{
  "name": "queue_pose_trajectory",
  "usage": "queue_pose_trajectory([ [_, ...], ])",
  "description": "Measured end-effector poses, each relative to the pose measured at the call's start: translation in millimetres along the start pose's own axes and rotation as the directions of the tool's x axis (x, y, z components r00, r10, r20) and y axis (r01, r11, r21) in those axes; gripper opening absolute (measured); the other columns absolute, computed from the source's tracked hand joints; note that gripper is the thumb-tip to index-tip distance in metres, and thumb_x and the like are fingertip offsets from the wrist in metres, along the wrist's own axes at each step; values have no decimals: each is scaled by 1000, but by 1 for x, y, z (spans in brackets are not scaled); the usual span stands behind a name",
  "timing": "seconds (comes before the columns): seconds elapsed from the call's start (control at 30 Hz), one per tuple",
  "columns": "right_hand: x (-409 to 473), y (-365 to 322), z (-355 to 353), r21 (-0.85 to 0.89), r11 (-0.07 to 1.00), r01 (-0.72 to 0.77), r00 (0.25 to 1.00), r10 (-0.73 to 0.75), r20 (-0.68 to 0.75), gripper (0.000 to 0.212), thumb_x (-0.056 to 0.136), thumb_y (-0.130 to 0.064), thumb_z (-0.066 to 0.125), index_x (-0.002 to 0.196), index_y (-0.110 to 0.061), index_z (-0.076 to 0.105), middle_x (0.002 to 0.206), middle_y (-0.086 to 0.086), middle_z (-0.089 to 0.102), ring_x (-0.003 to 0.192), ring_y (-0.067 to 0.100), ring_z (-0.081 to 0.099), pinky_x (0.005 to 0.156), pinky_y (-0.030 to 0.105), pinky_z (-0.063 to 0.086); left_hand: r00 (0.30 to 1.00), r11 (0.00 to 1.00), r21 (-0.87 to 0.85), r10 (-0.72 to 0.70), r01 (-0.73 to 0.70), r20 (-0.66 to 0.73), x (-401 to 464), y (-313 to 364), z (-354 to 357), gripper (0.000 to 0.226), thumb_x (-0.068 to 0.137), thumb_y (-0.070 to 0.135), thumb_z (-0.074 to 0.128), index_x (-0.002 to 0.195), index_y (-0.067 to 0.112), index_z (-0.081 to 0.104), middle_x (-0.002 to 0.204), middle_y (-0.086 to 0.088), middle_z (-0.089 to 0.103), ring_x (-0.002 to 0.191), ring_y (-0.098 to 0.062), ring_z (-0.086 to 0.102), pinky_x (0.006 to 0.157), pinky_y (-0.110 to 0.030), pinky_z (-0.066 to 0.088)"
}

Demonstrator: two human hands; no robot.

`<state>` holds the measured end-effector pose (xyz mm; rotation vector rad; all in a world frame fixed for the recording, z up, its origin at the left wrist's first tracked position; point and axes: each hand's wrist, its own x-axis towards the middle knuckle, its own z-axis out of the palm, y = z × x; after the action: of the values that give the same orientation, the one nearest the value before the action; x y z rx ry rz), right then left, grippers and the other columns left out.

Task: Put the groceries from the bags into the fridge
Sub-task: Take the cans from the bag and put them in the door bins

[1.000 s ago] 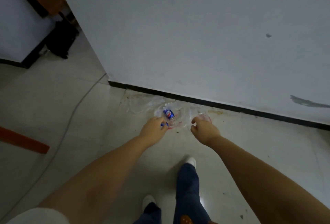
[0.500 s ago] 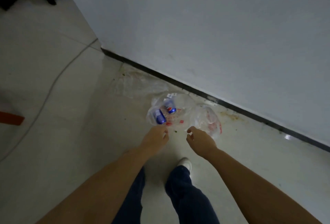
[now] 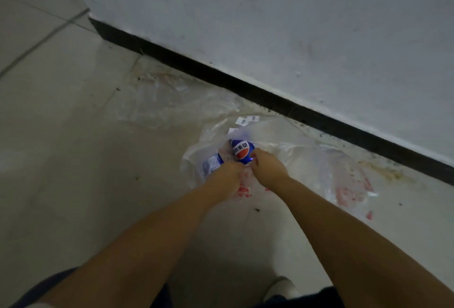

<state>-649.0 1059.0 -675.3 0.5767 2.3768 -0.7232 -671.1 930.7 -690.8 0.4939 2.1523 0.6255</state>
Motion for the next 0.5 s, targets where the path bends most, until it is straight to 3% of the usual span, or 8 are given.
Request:
queue_pose_trajectory([
  [0.07, 38, 3, 3, -52, 999, 2, 1000, 0, 25, 39, 102, -25, 36, 137, -11, 45, 138, 14, 50, 125, 30, 48, 106, 37, 35, 992, 940, 331, 46, -84, 119, 41, -31, 7, 39, 93, 7, 47, 131, 12, 54, 133, -10, 55, 123, -27, 52, 104, -33, 41],
  [0.13, 69, 6, 8, 9, 998, -63, 991, 61, 120, 46, 103, -32, 32, 143, -9, 37, 144, 16, 42, 134, 28, 37, 111, 35, 26, 960, 738, 625, 116, -255, 256, 71, -57, 9, 40, 90, 12, 50, 130, 17, 53, 134, -7, 55, 125, -28, 50, 106, -41, 40],
  [0.2, 95, 10, 26, 74, 997, -13, 992, 4, 126, 48, 102, -40, 34, 139, -10, 40, 132, 14, 46, 129, 27, 40, 109, 36, 27, 931, 491, 793, 130, -360, 342, 87, -73, 12, 47, 92, 24, 50, 138, 21, 44, 145, -7, 44, 135, -31, 38, 113, -49, 28],
  [0.23, 105, 13, 37, 54, 999, 6, 994, -12, 106, 50, 100, -43, 36, 139, -11, 40, 137, 17, 45, 129, 28, 41, 110, 38, 28, 926, 396, 839, 105, -373, 362, 88, -78, 13, 52, 94, 28, 48, 145, 21, 35, 151, -8, 35, 140, -33, 29, 115, -53, 19],
  [0.3, 110, 22, 59, -9, 999, -50, 996, 50, 77, 56, 96, -41, 47, 142, -10, 40, 142, 19, 44, 130, 32, 42, 112, 40, 30, 925, 274, 884, 67, -378, 375, 80, -76, 16, 55, 98, 28, 44, 149, 19, 25, 156, -12, 23, 144, -35, 19, 117, -57, 10],
  [0.4, 105, 27, 73, -31, 992, -121, 992, 122, 26, 66, 88, -38, 62, 142, -9, 38, 140, 17, 45, 126, 30, 46, 105, 36, 37, 934, 236, 904, 108, -358, 341, 74, -81, 22, 54, 98, 24, 45, 147, 15, 27, 156, -14, 22, 144, -35, 18, 118, -55, 8],
  [0.5, 121, 32, 87, -117, 990, -84, 992, 94, 83, 68, 86, -51, 57, 141, -13, 41, 139, 15, 47, 124, 30, 47, 105, 36, 38, 928, 259, 893, 145, -369, 342, 76, -91, 22, 54, 96, 21, 49, 146, 14, 30, 155, -14, 24, 144, -36, 17, 116, -58, 10],
])
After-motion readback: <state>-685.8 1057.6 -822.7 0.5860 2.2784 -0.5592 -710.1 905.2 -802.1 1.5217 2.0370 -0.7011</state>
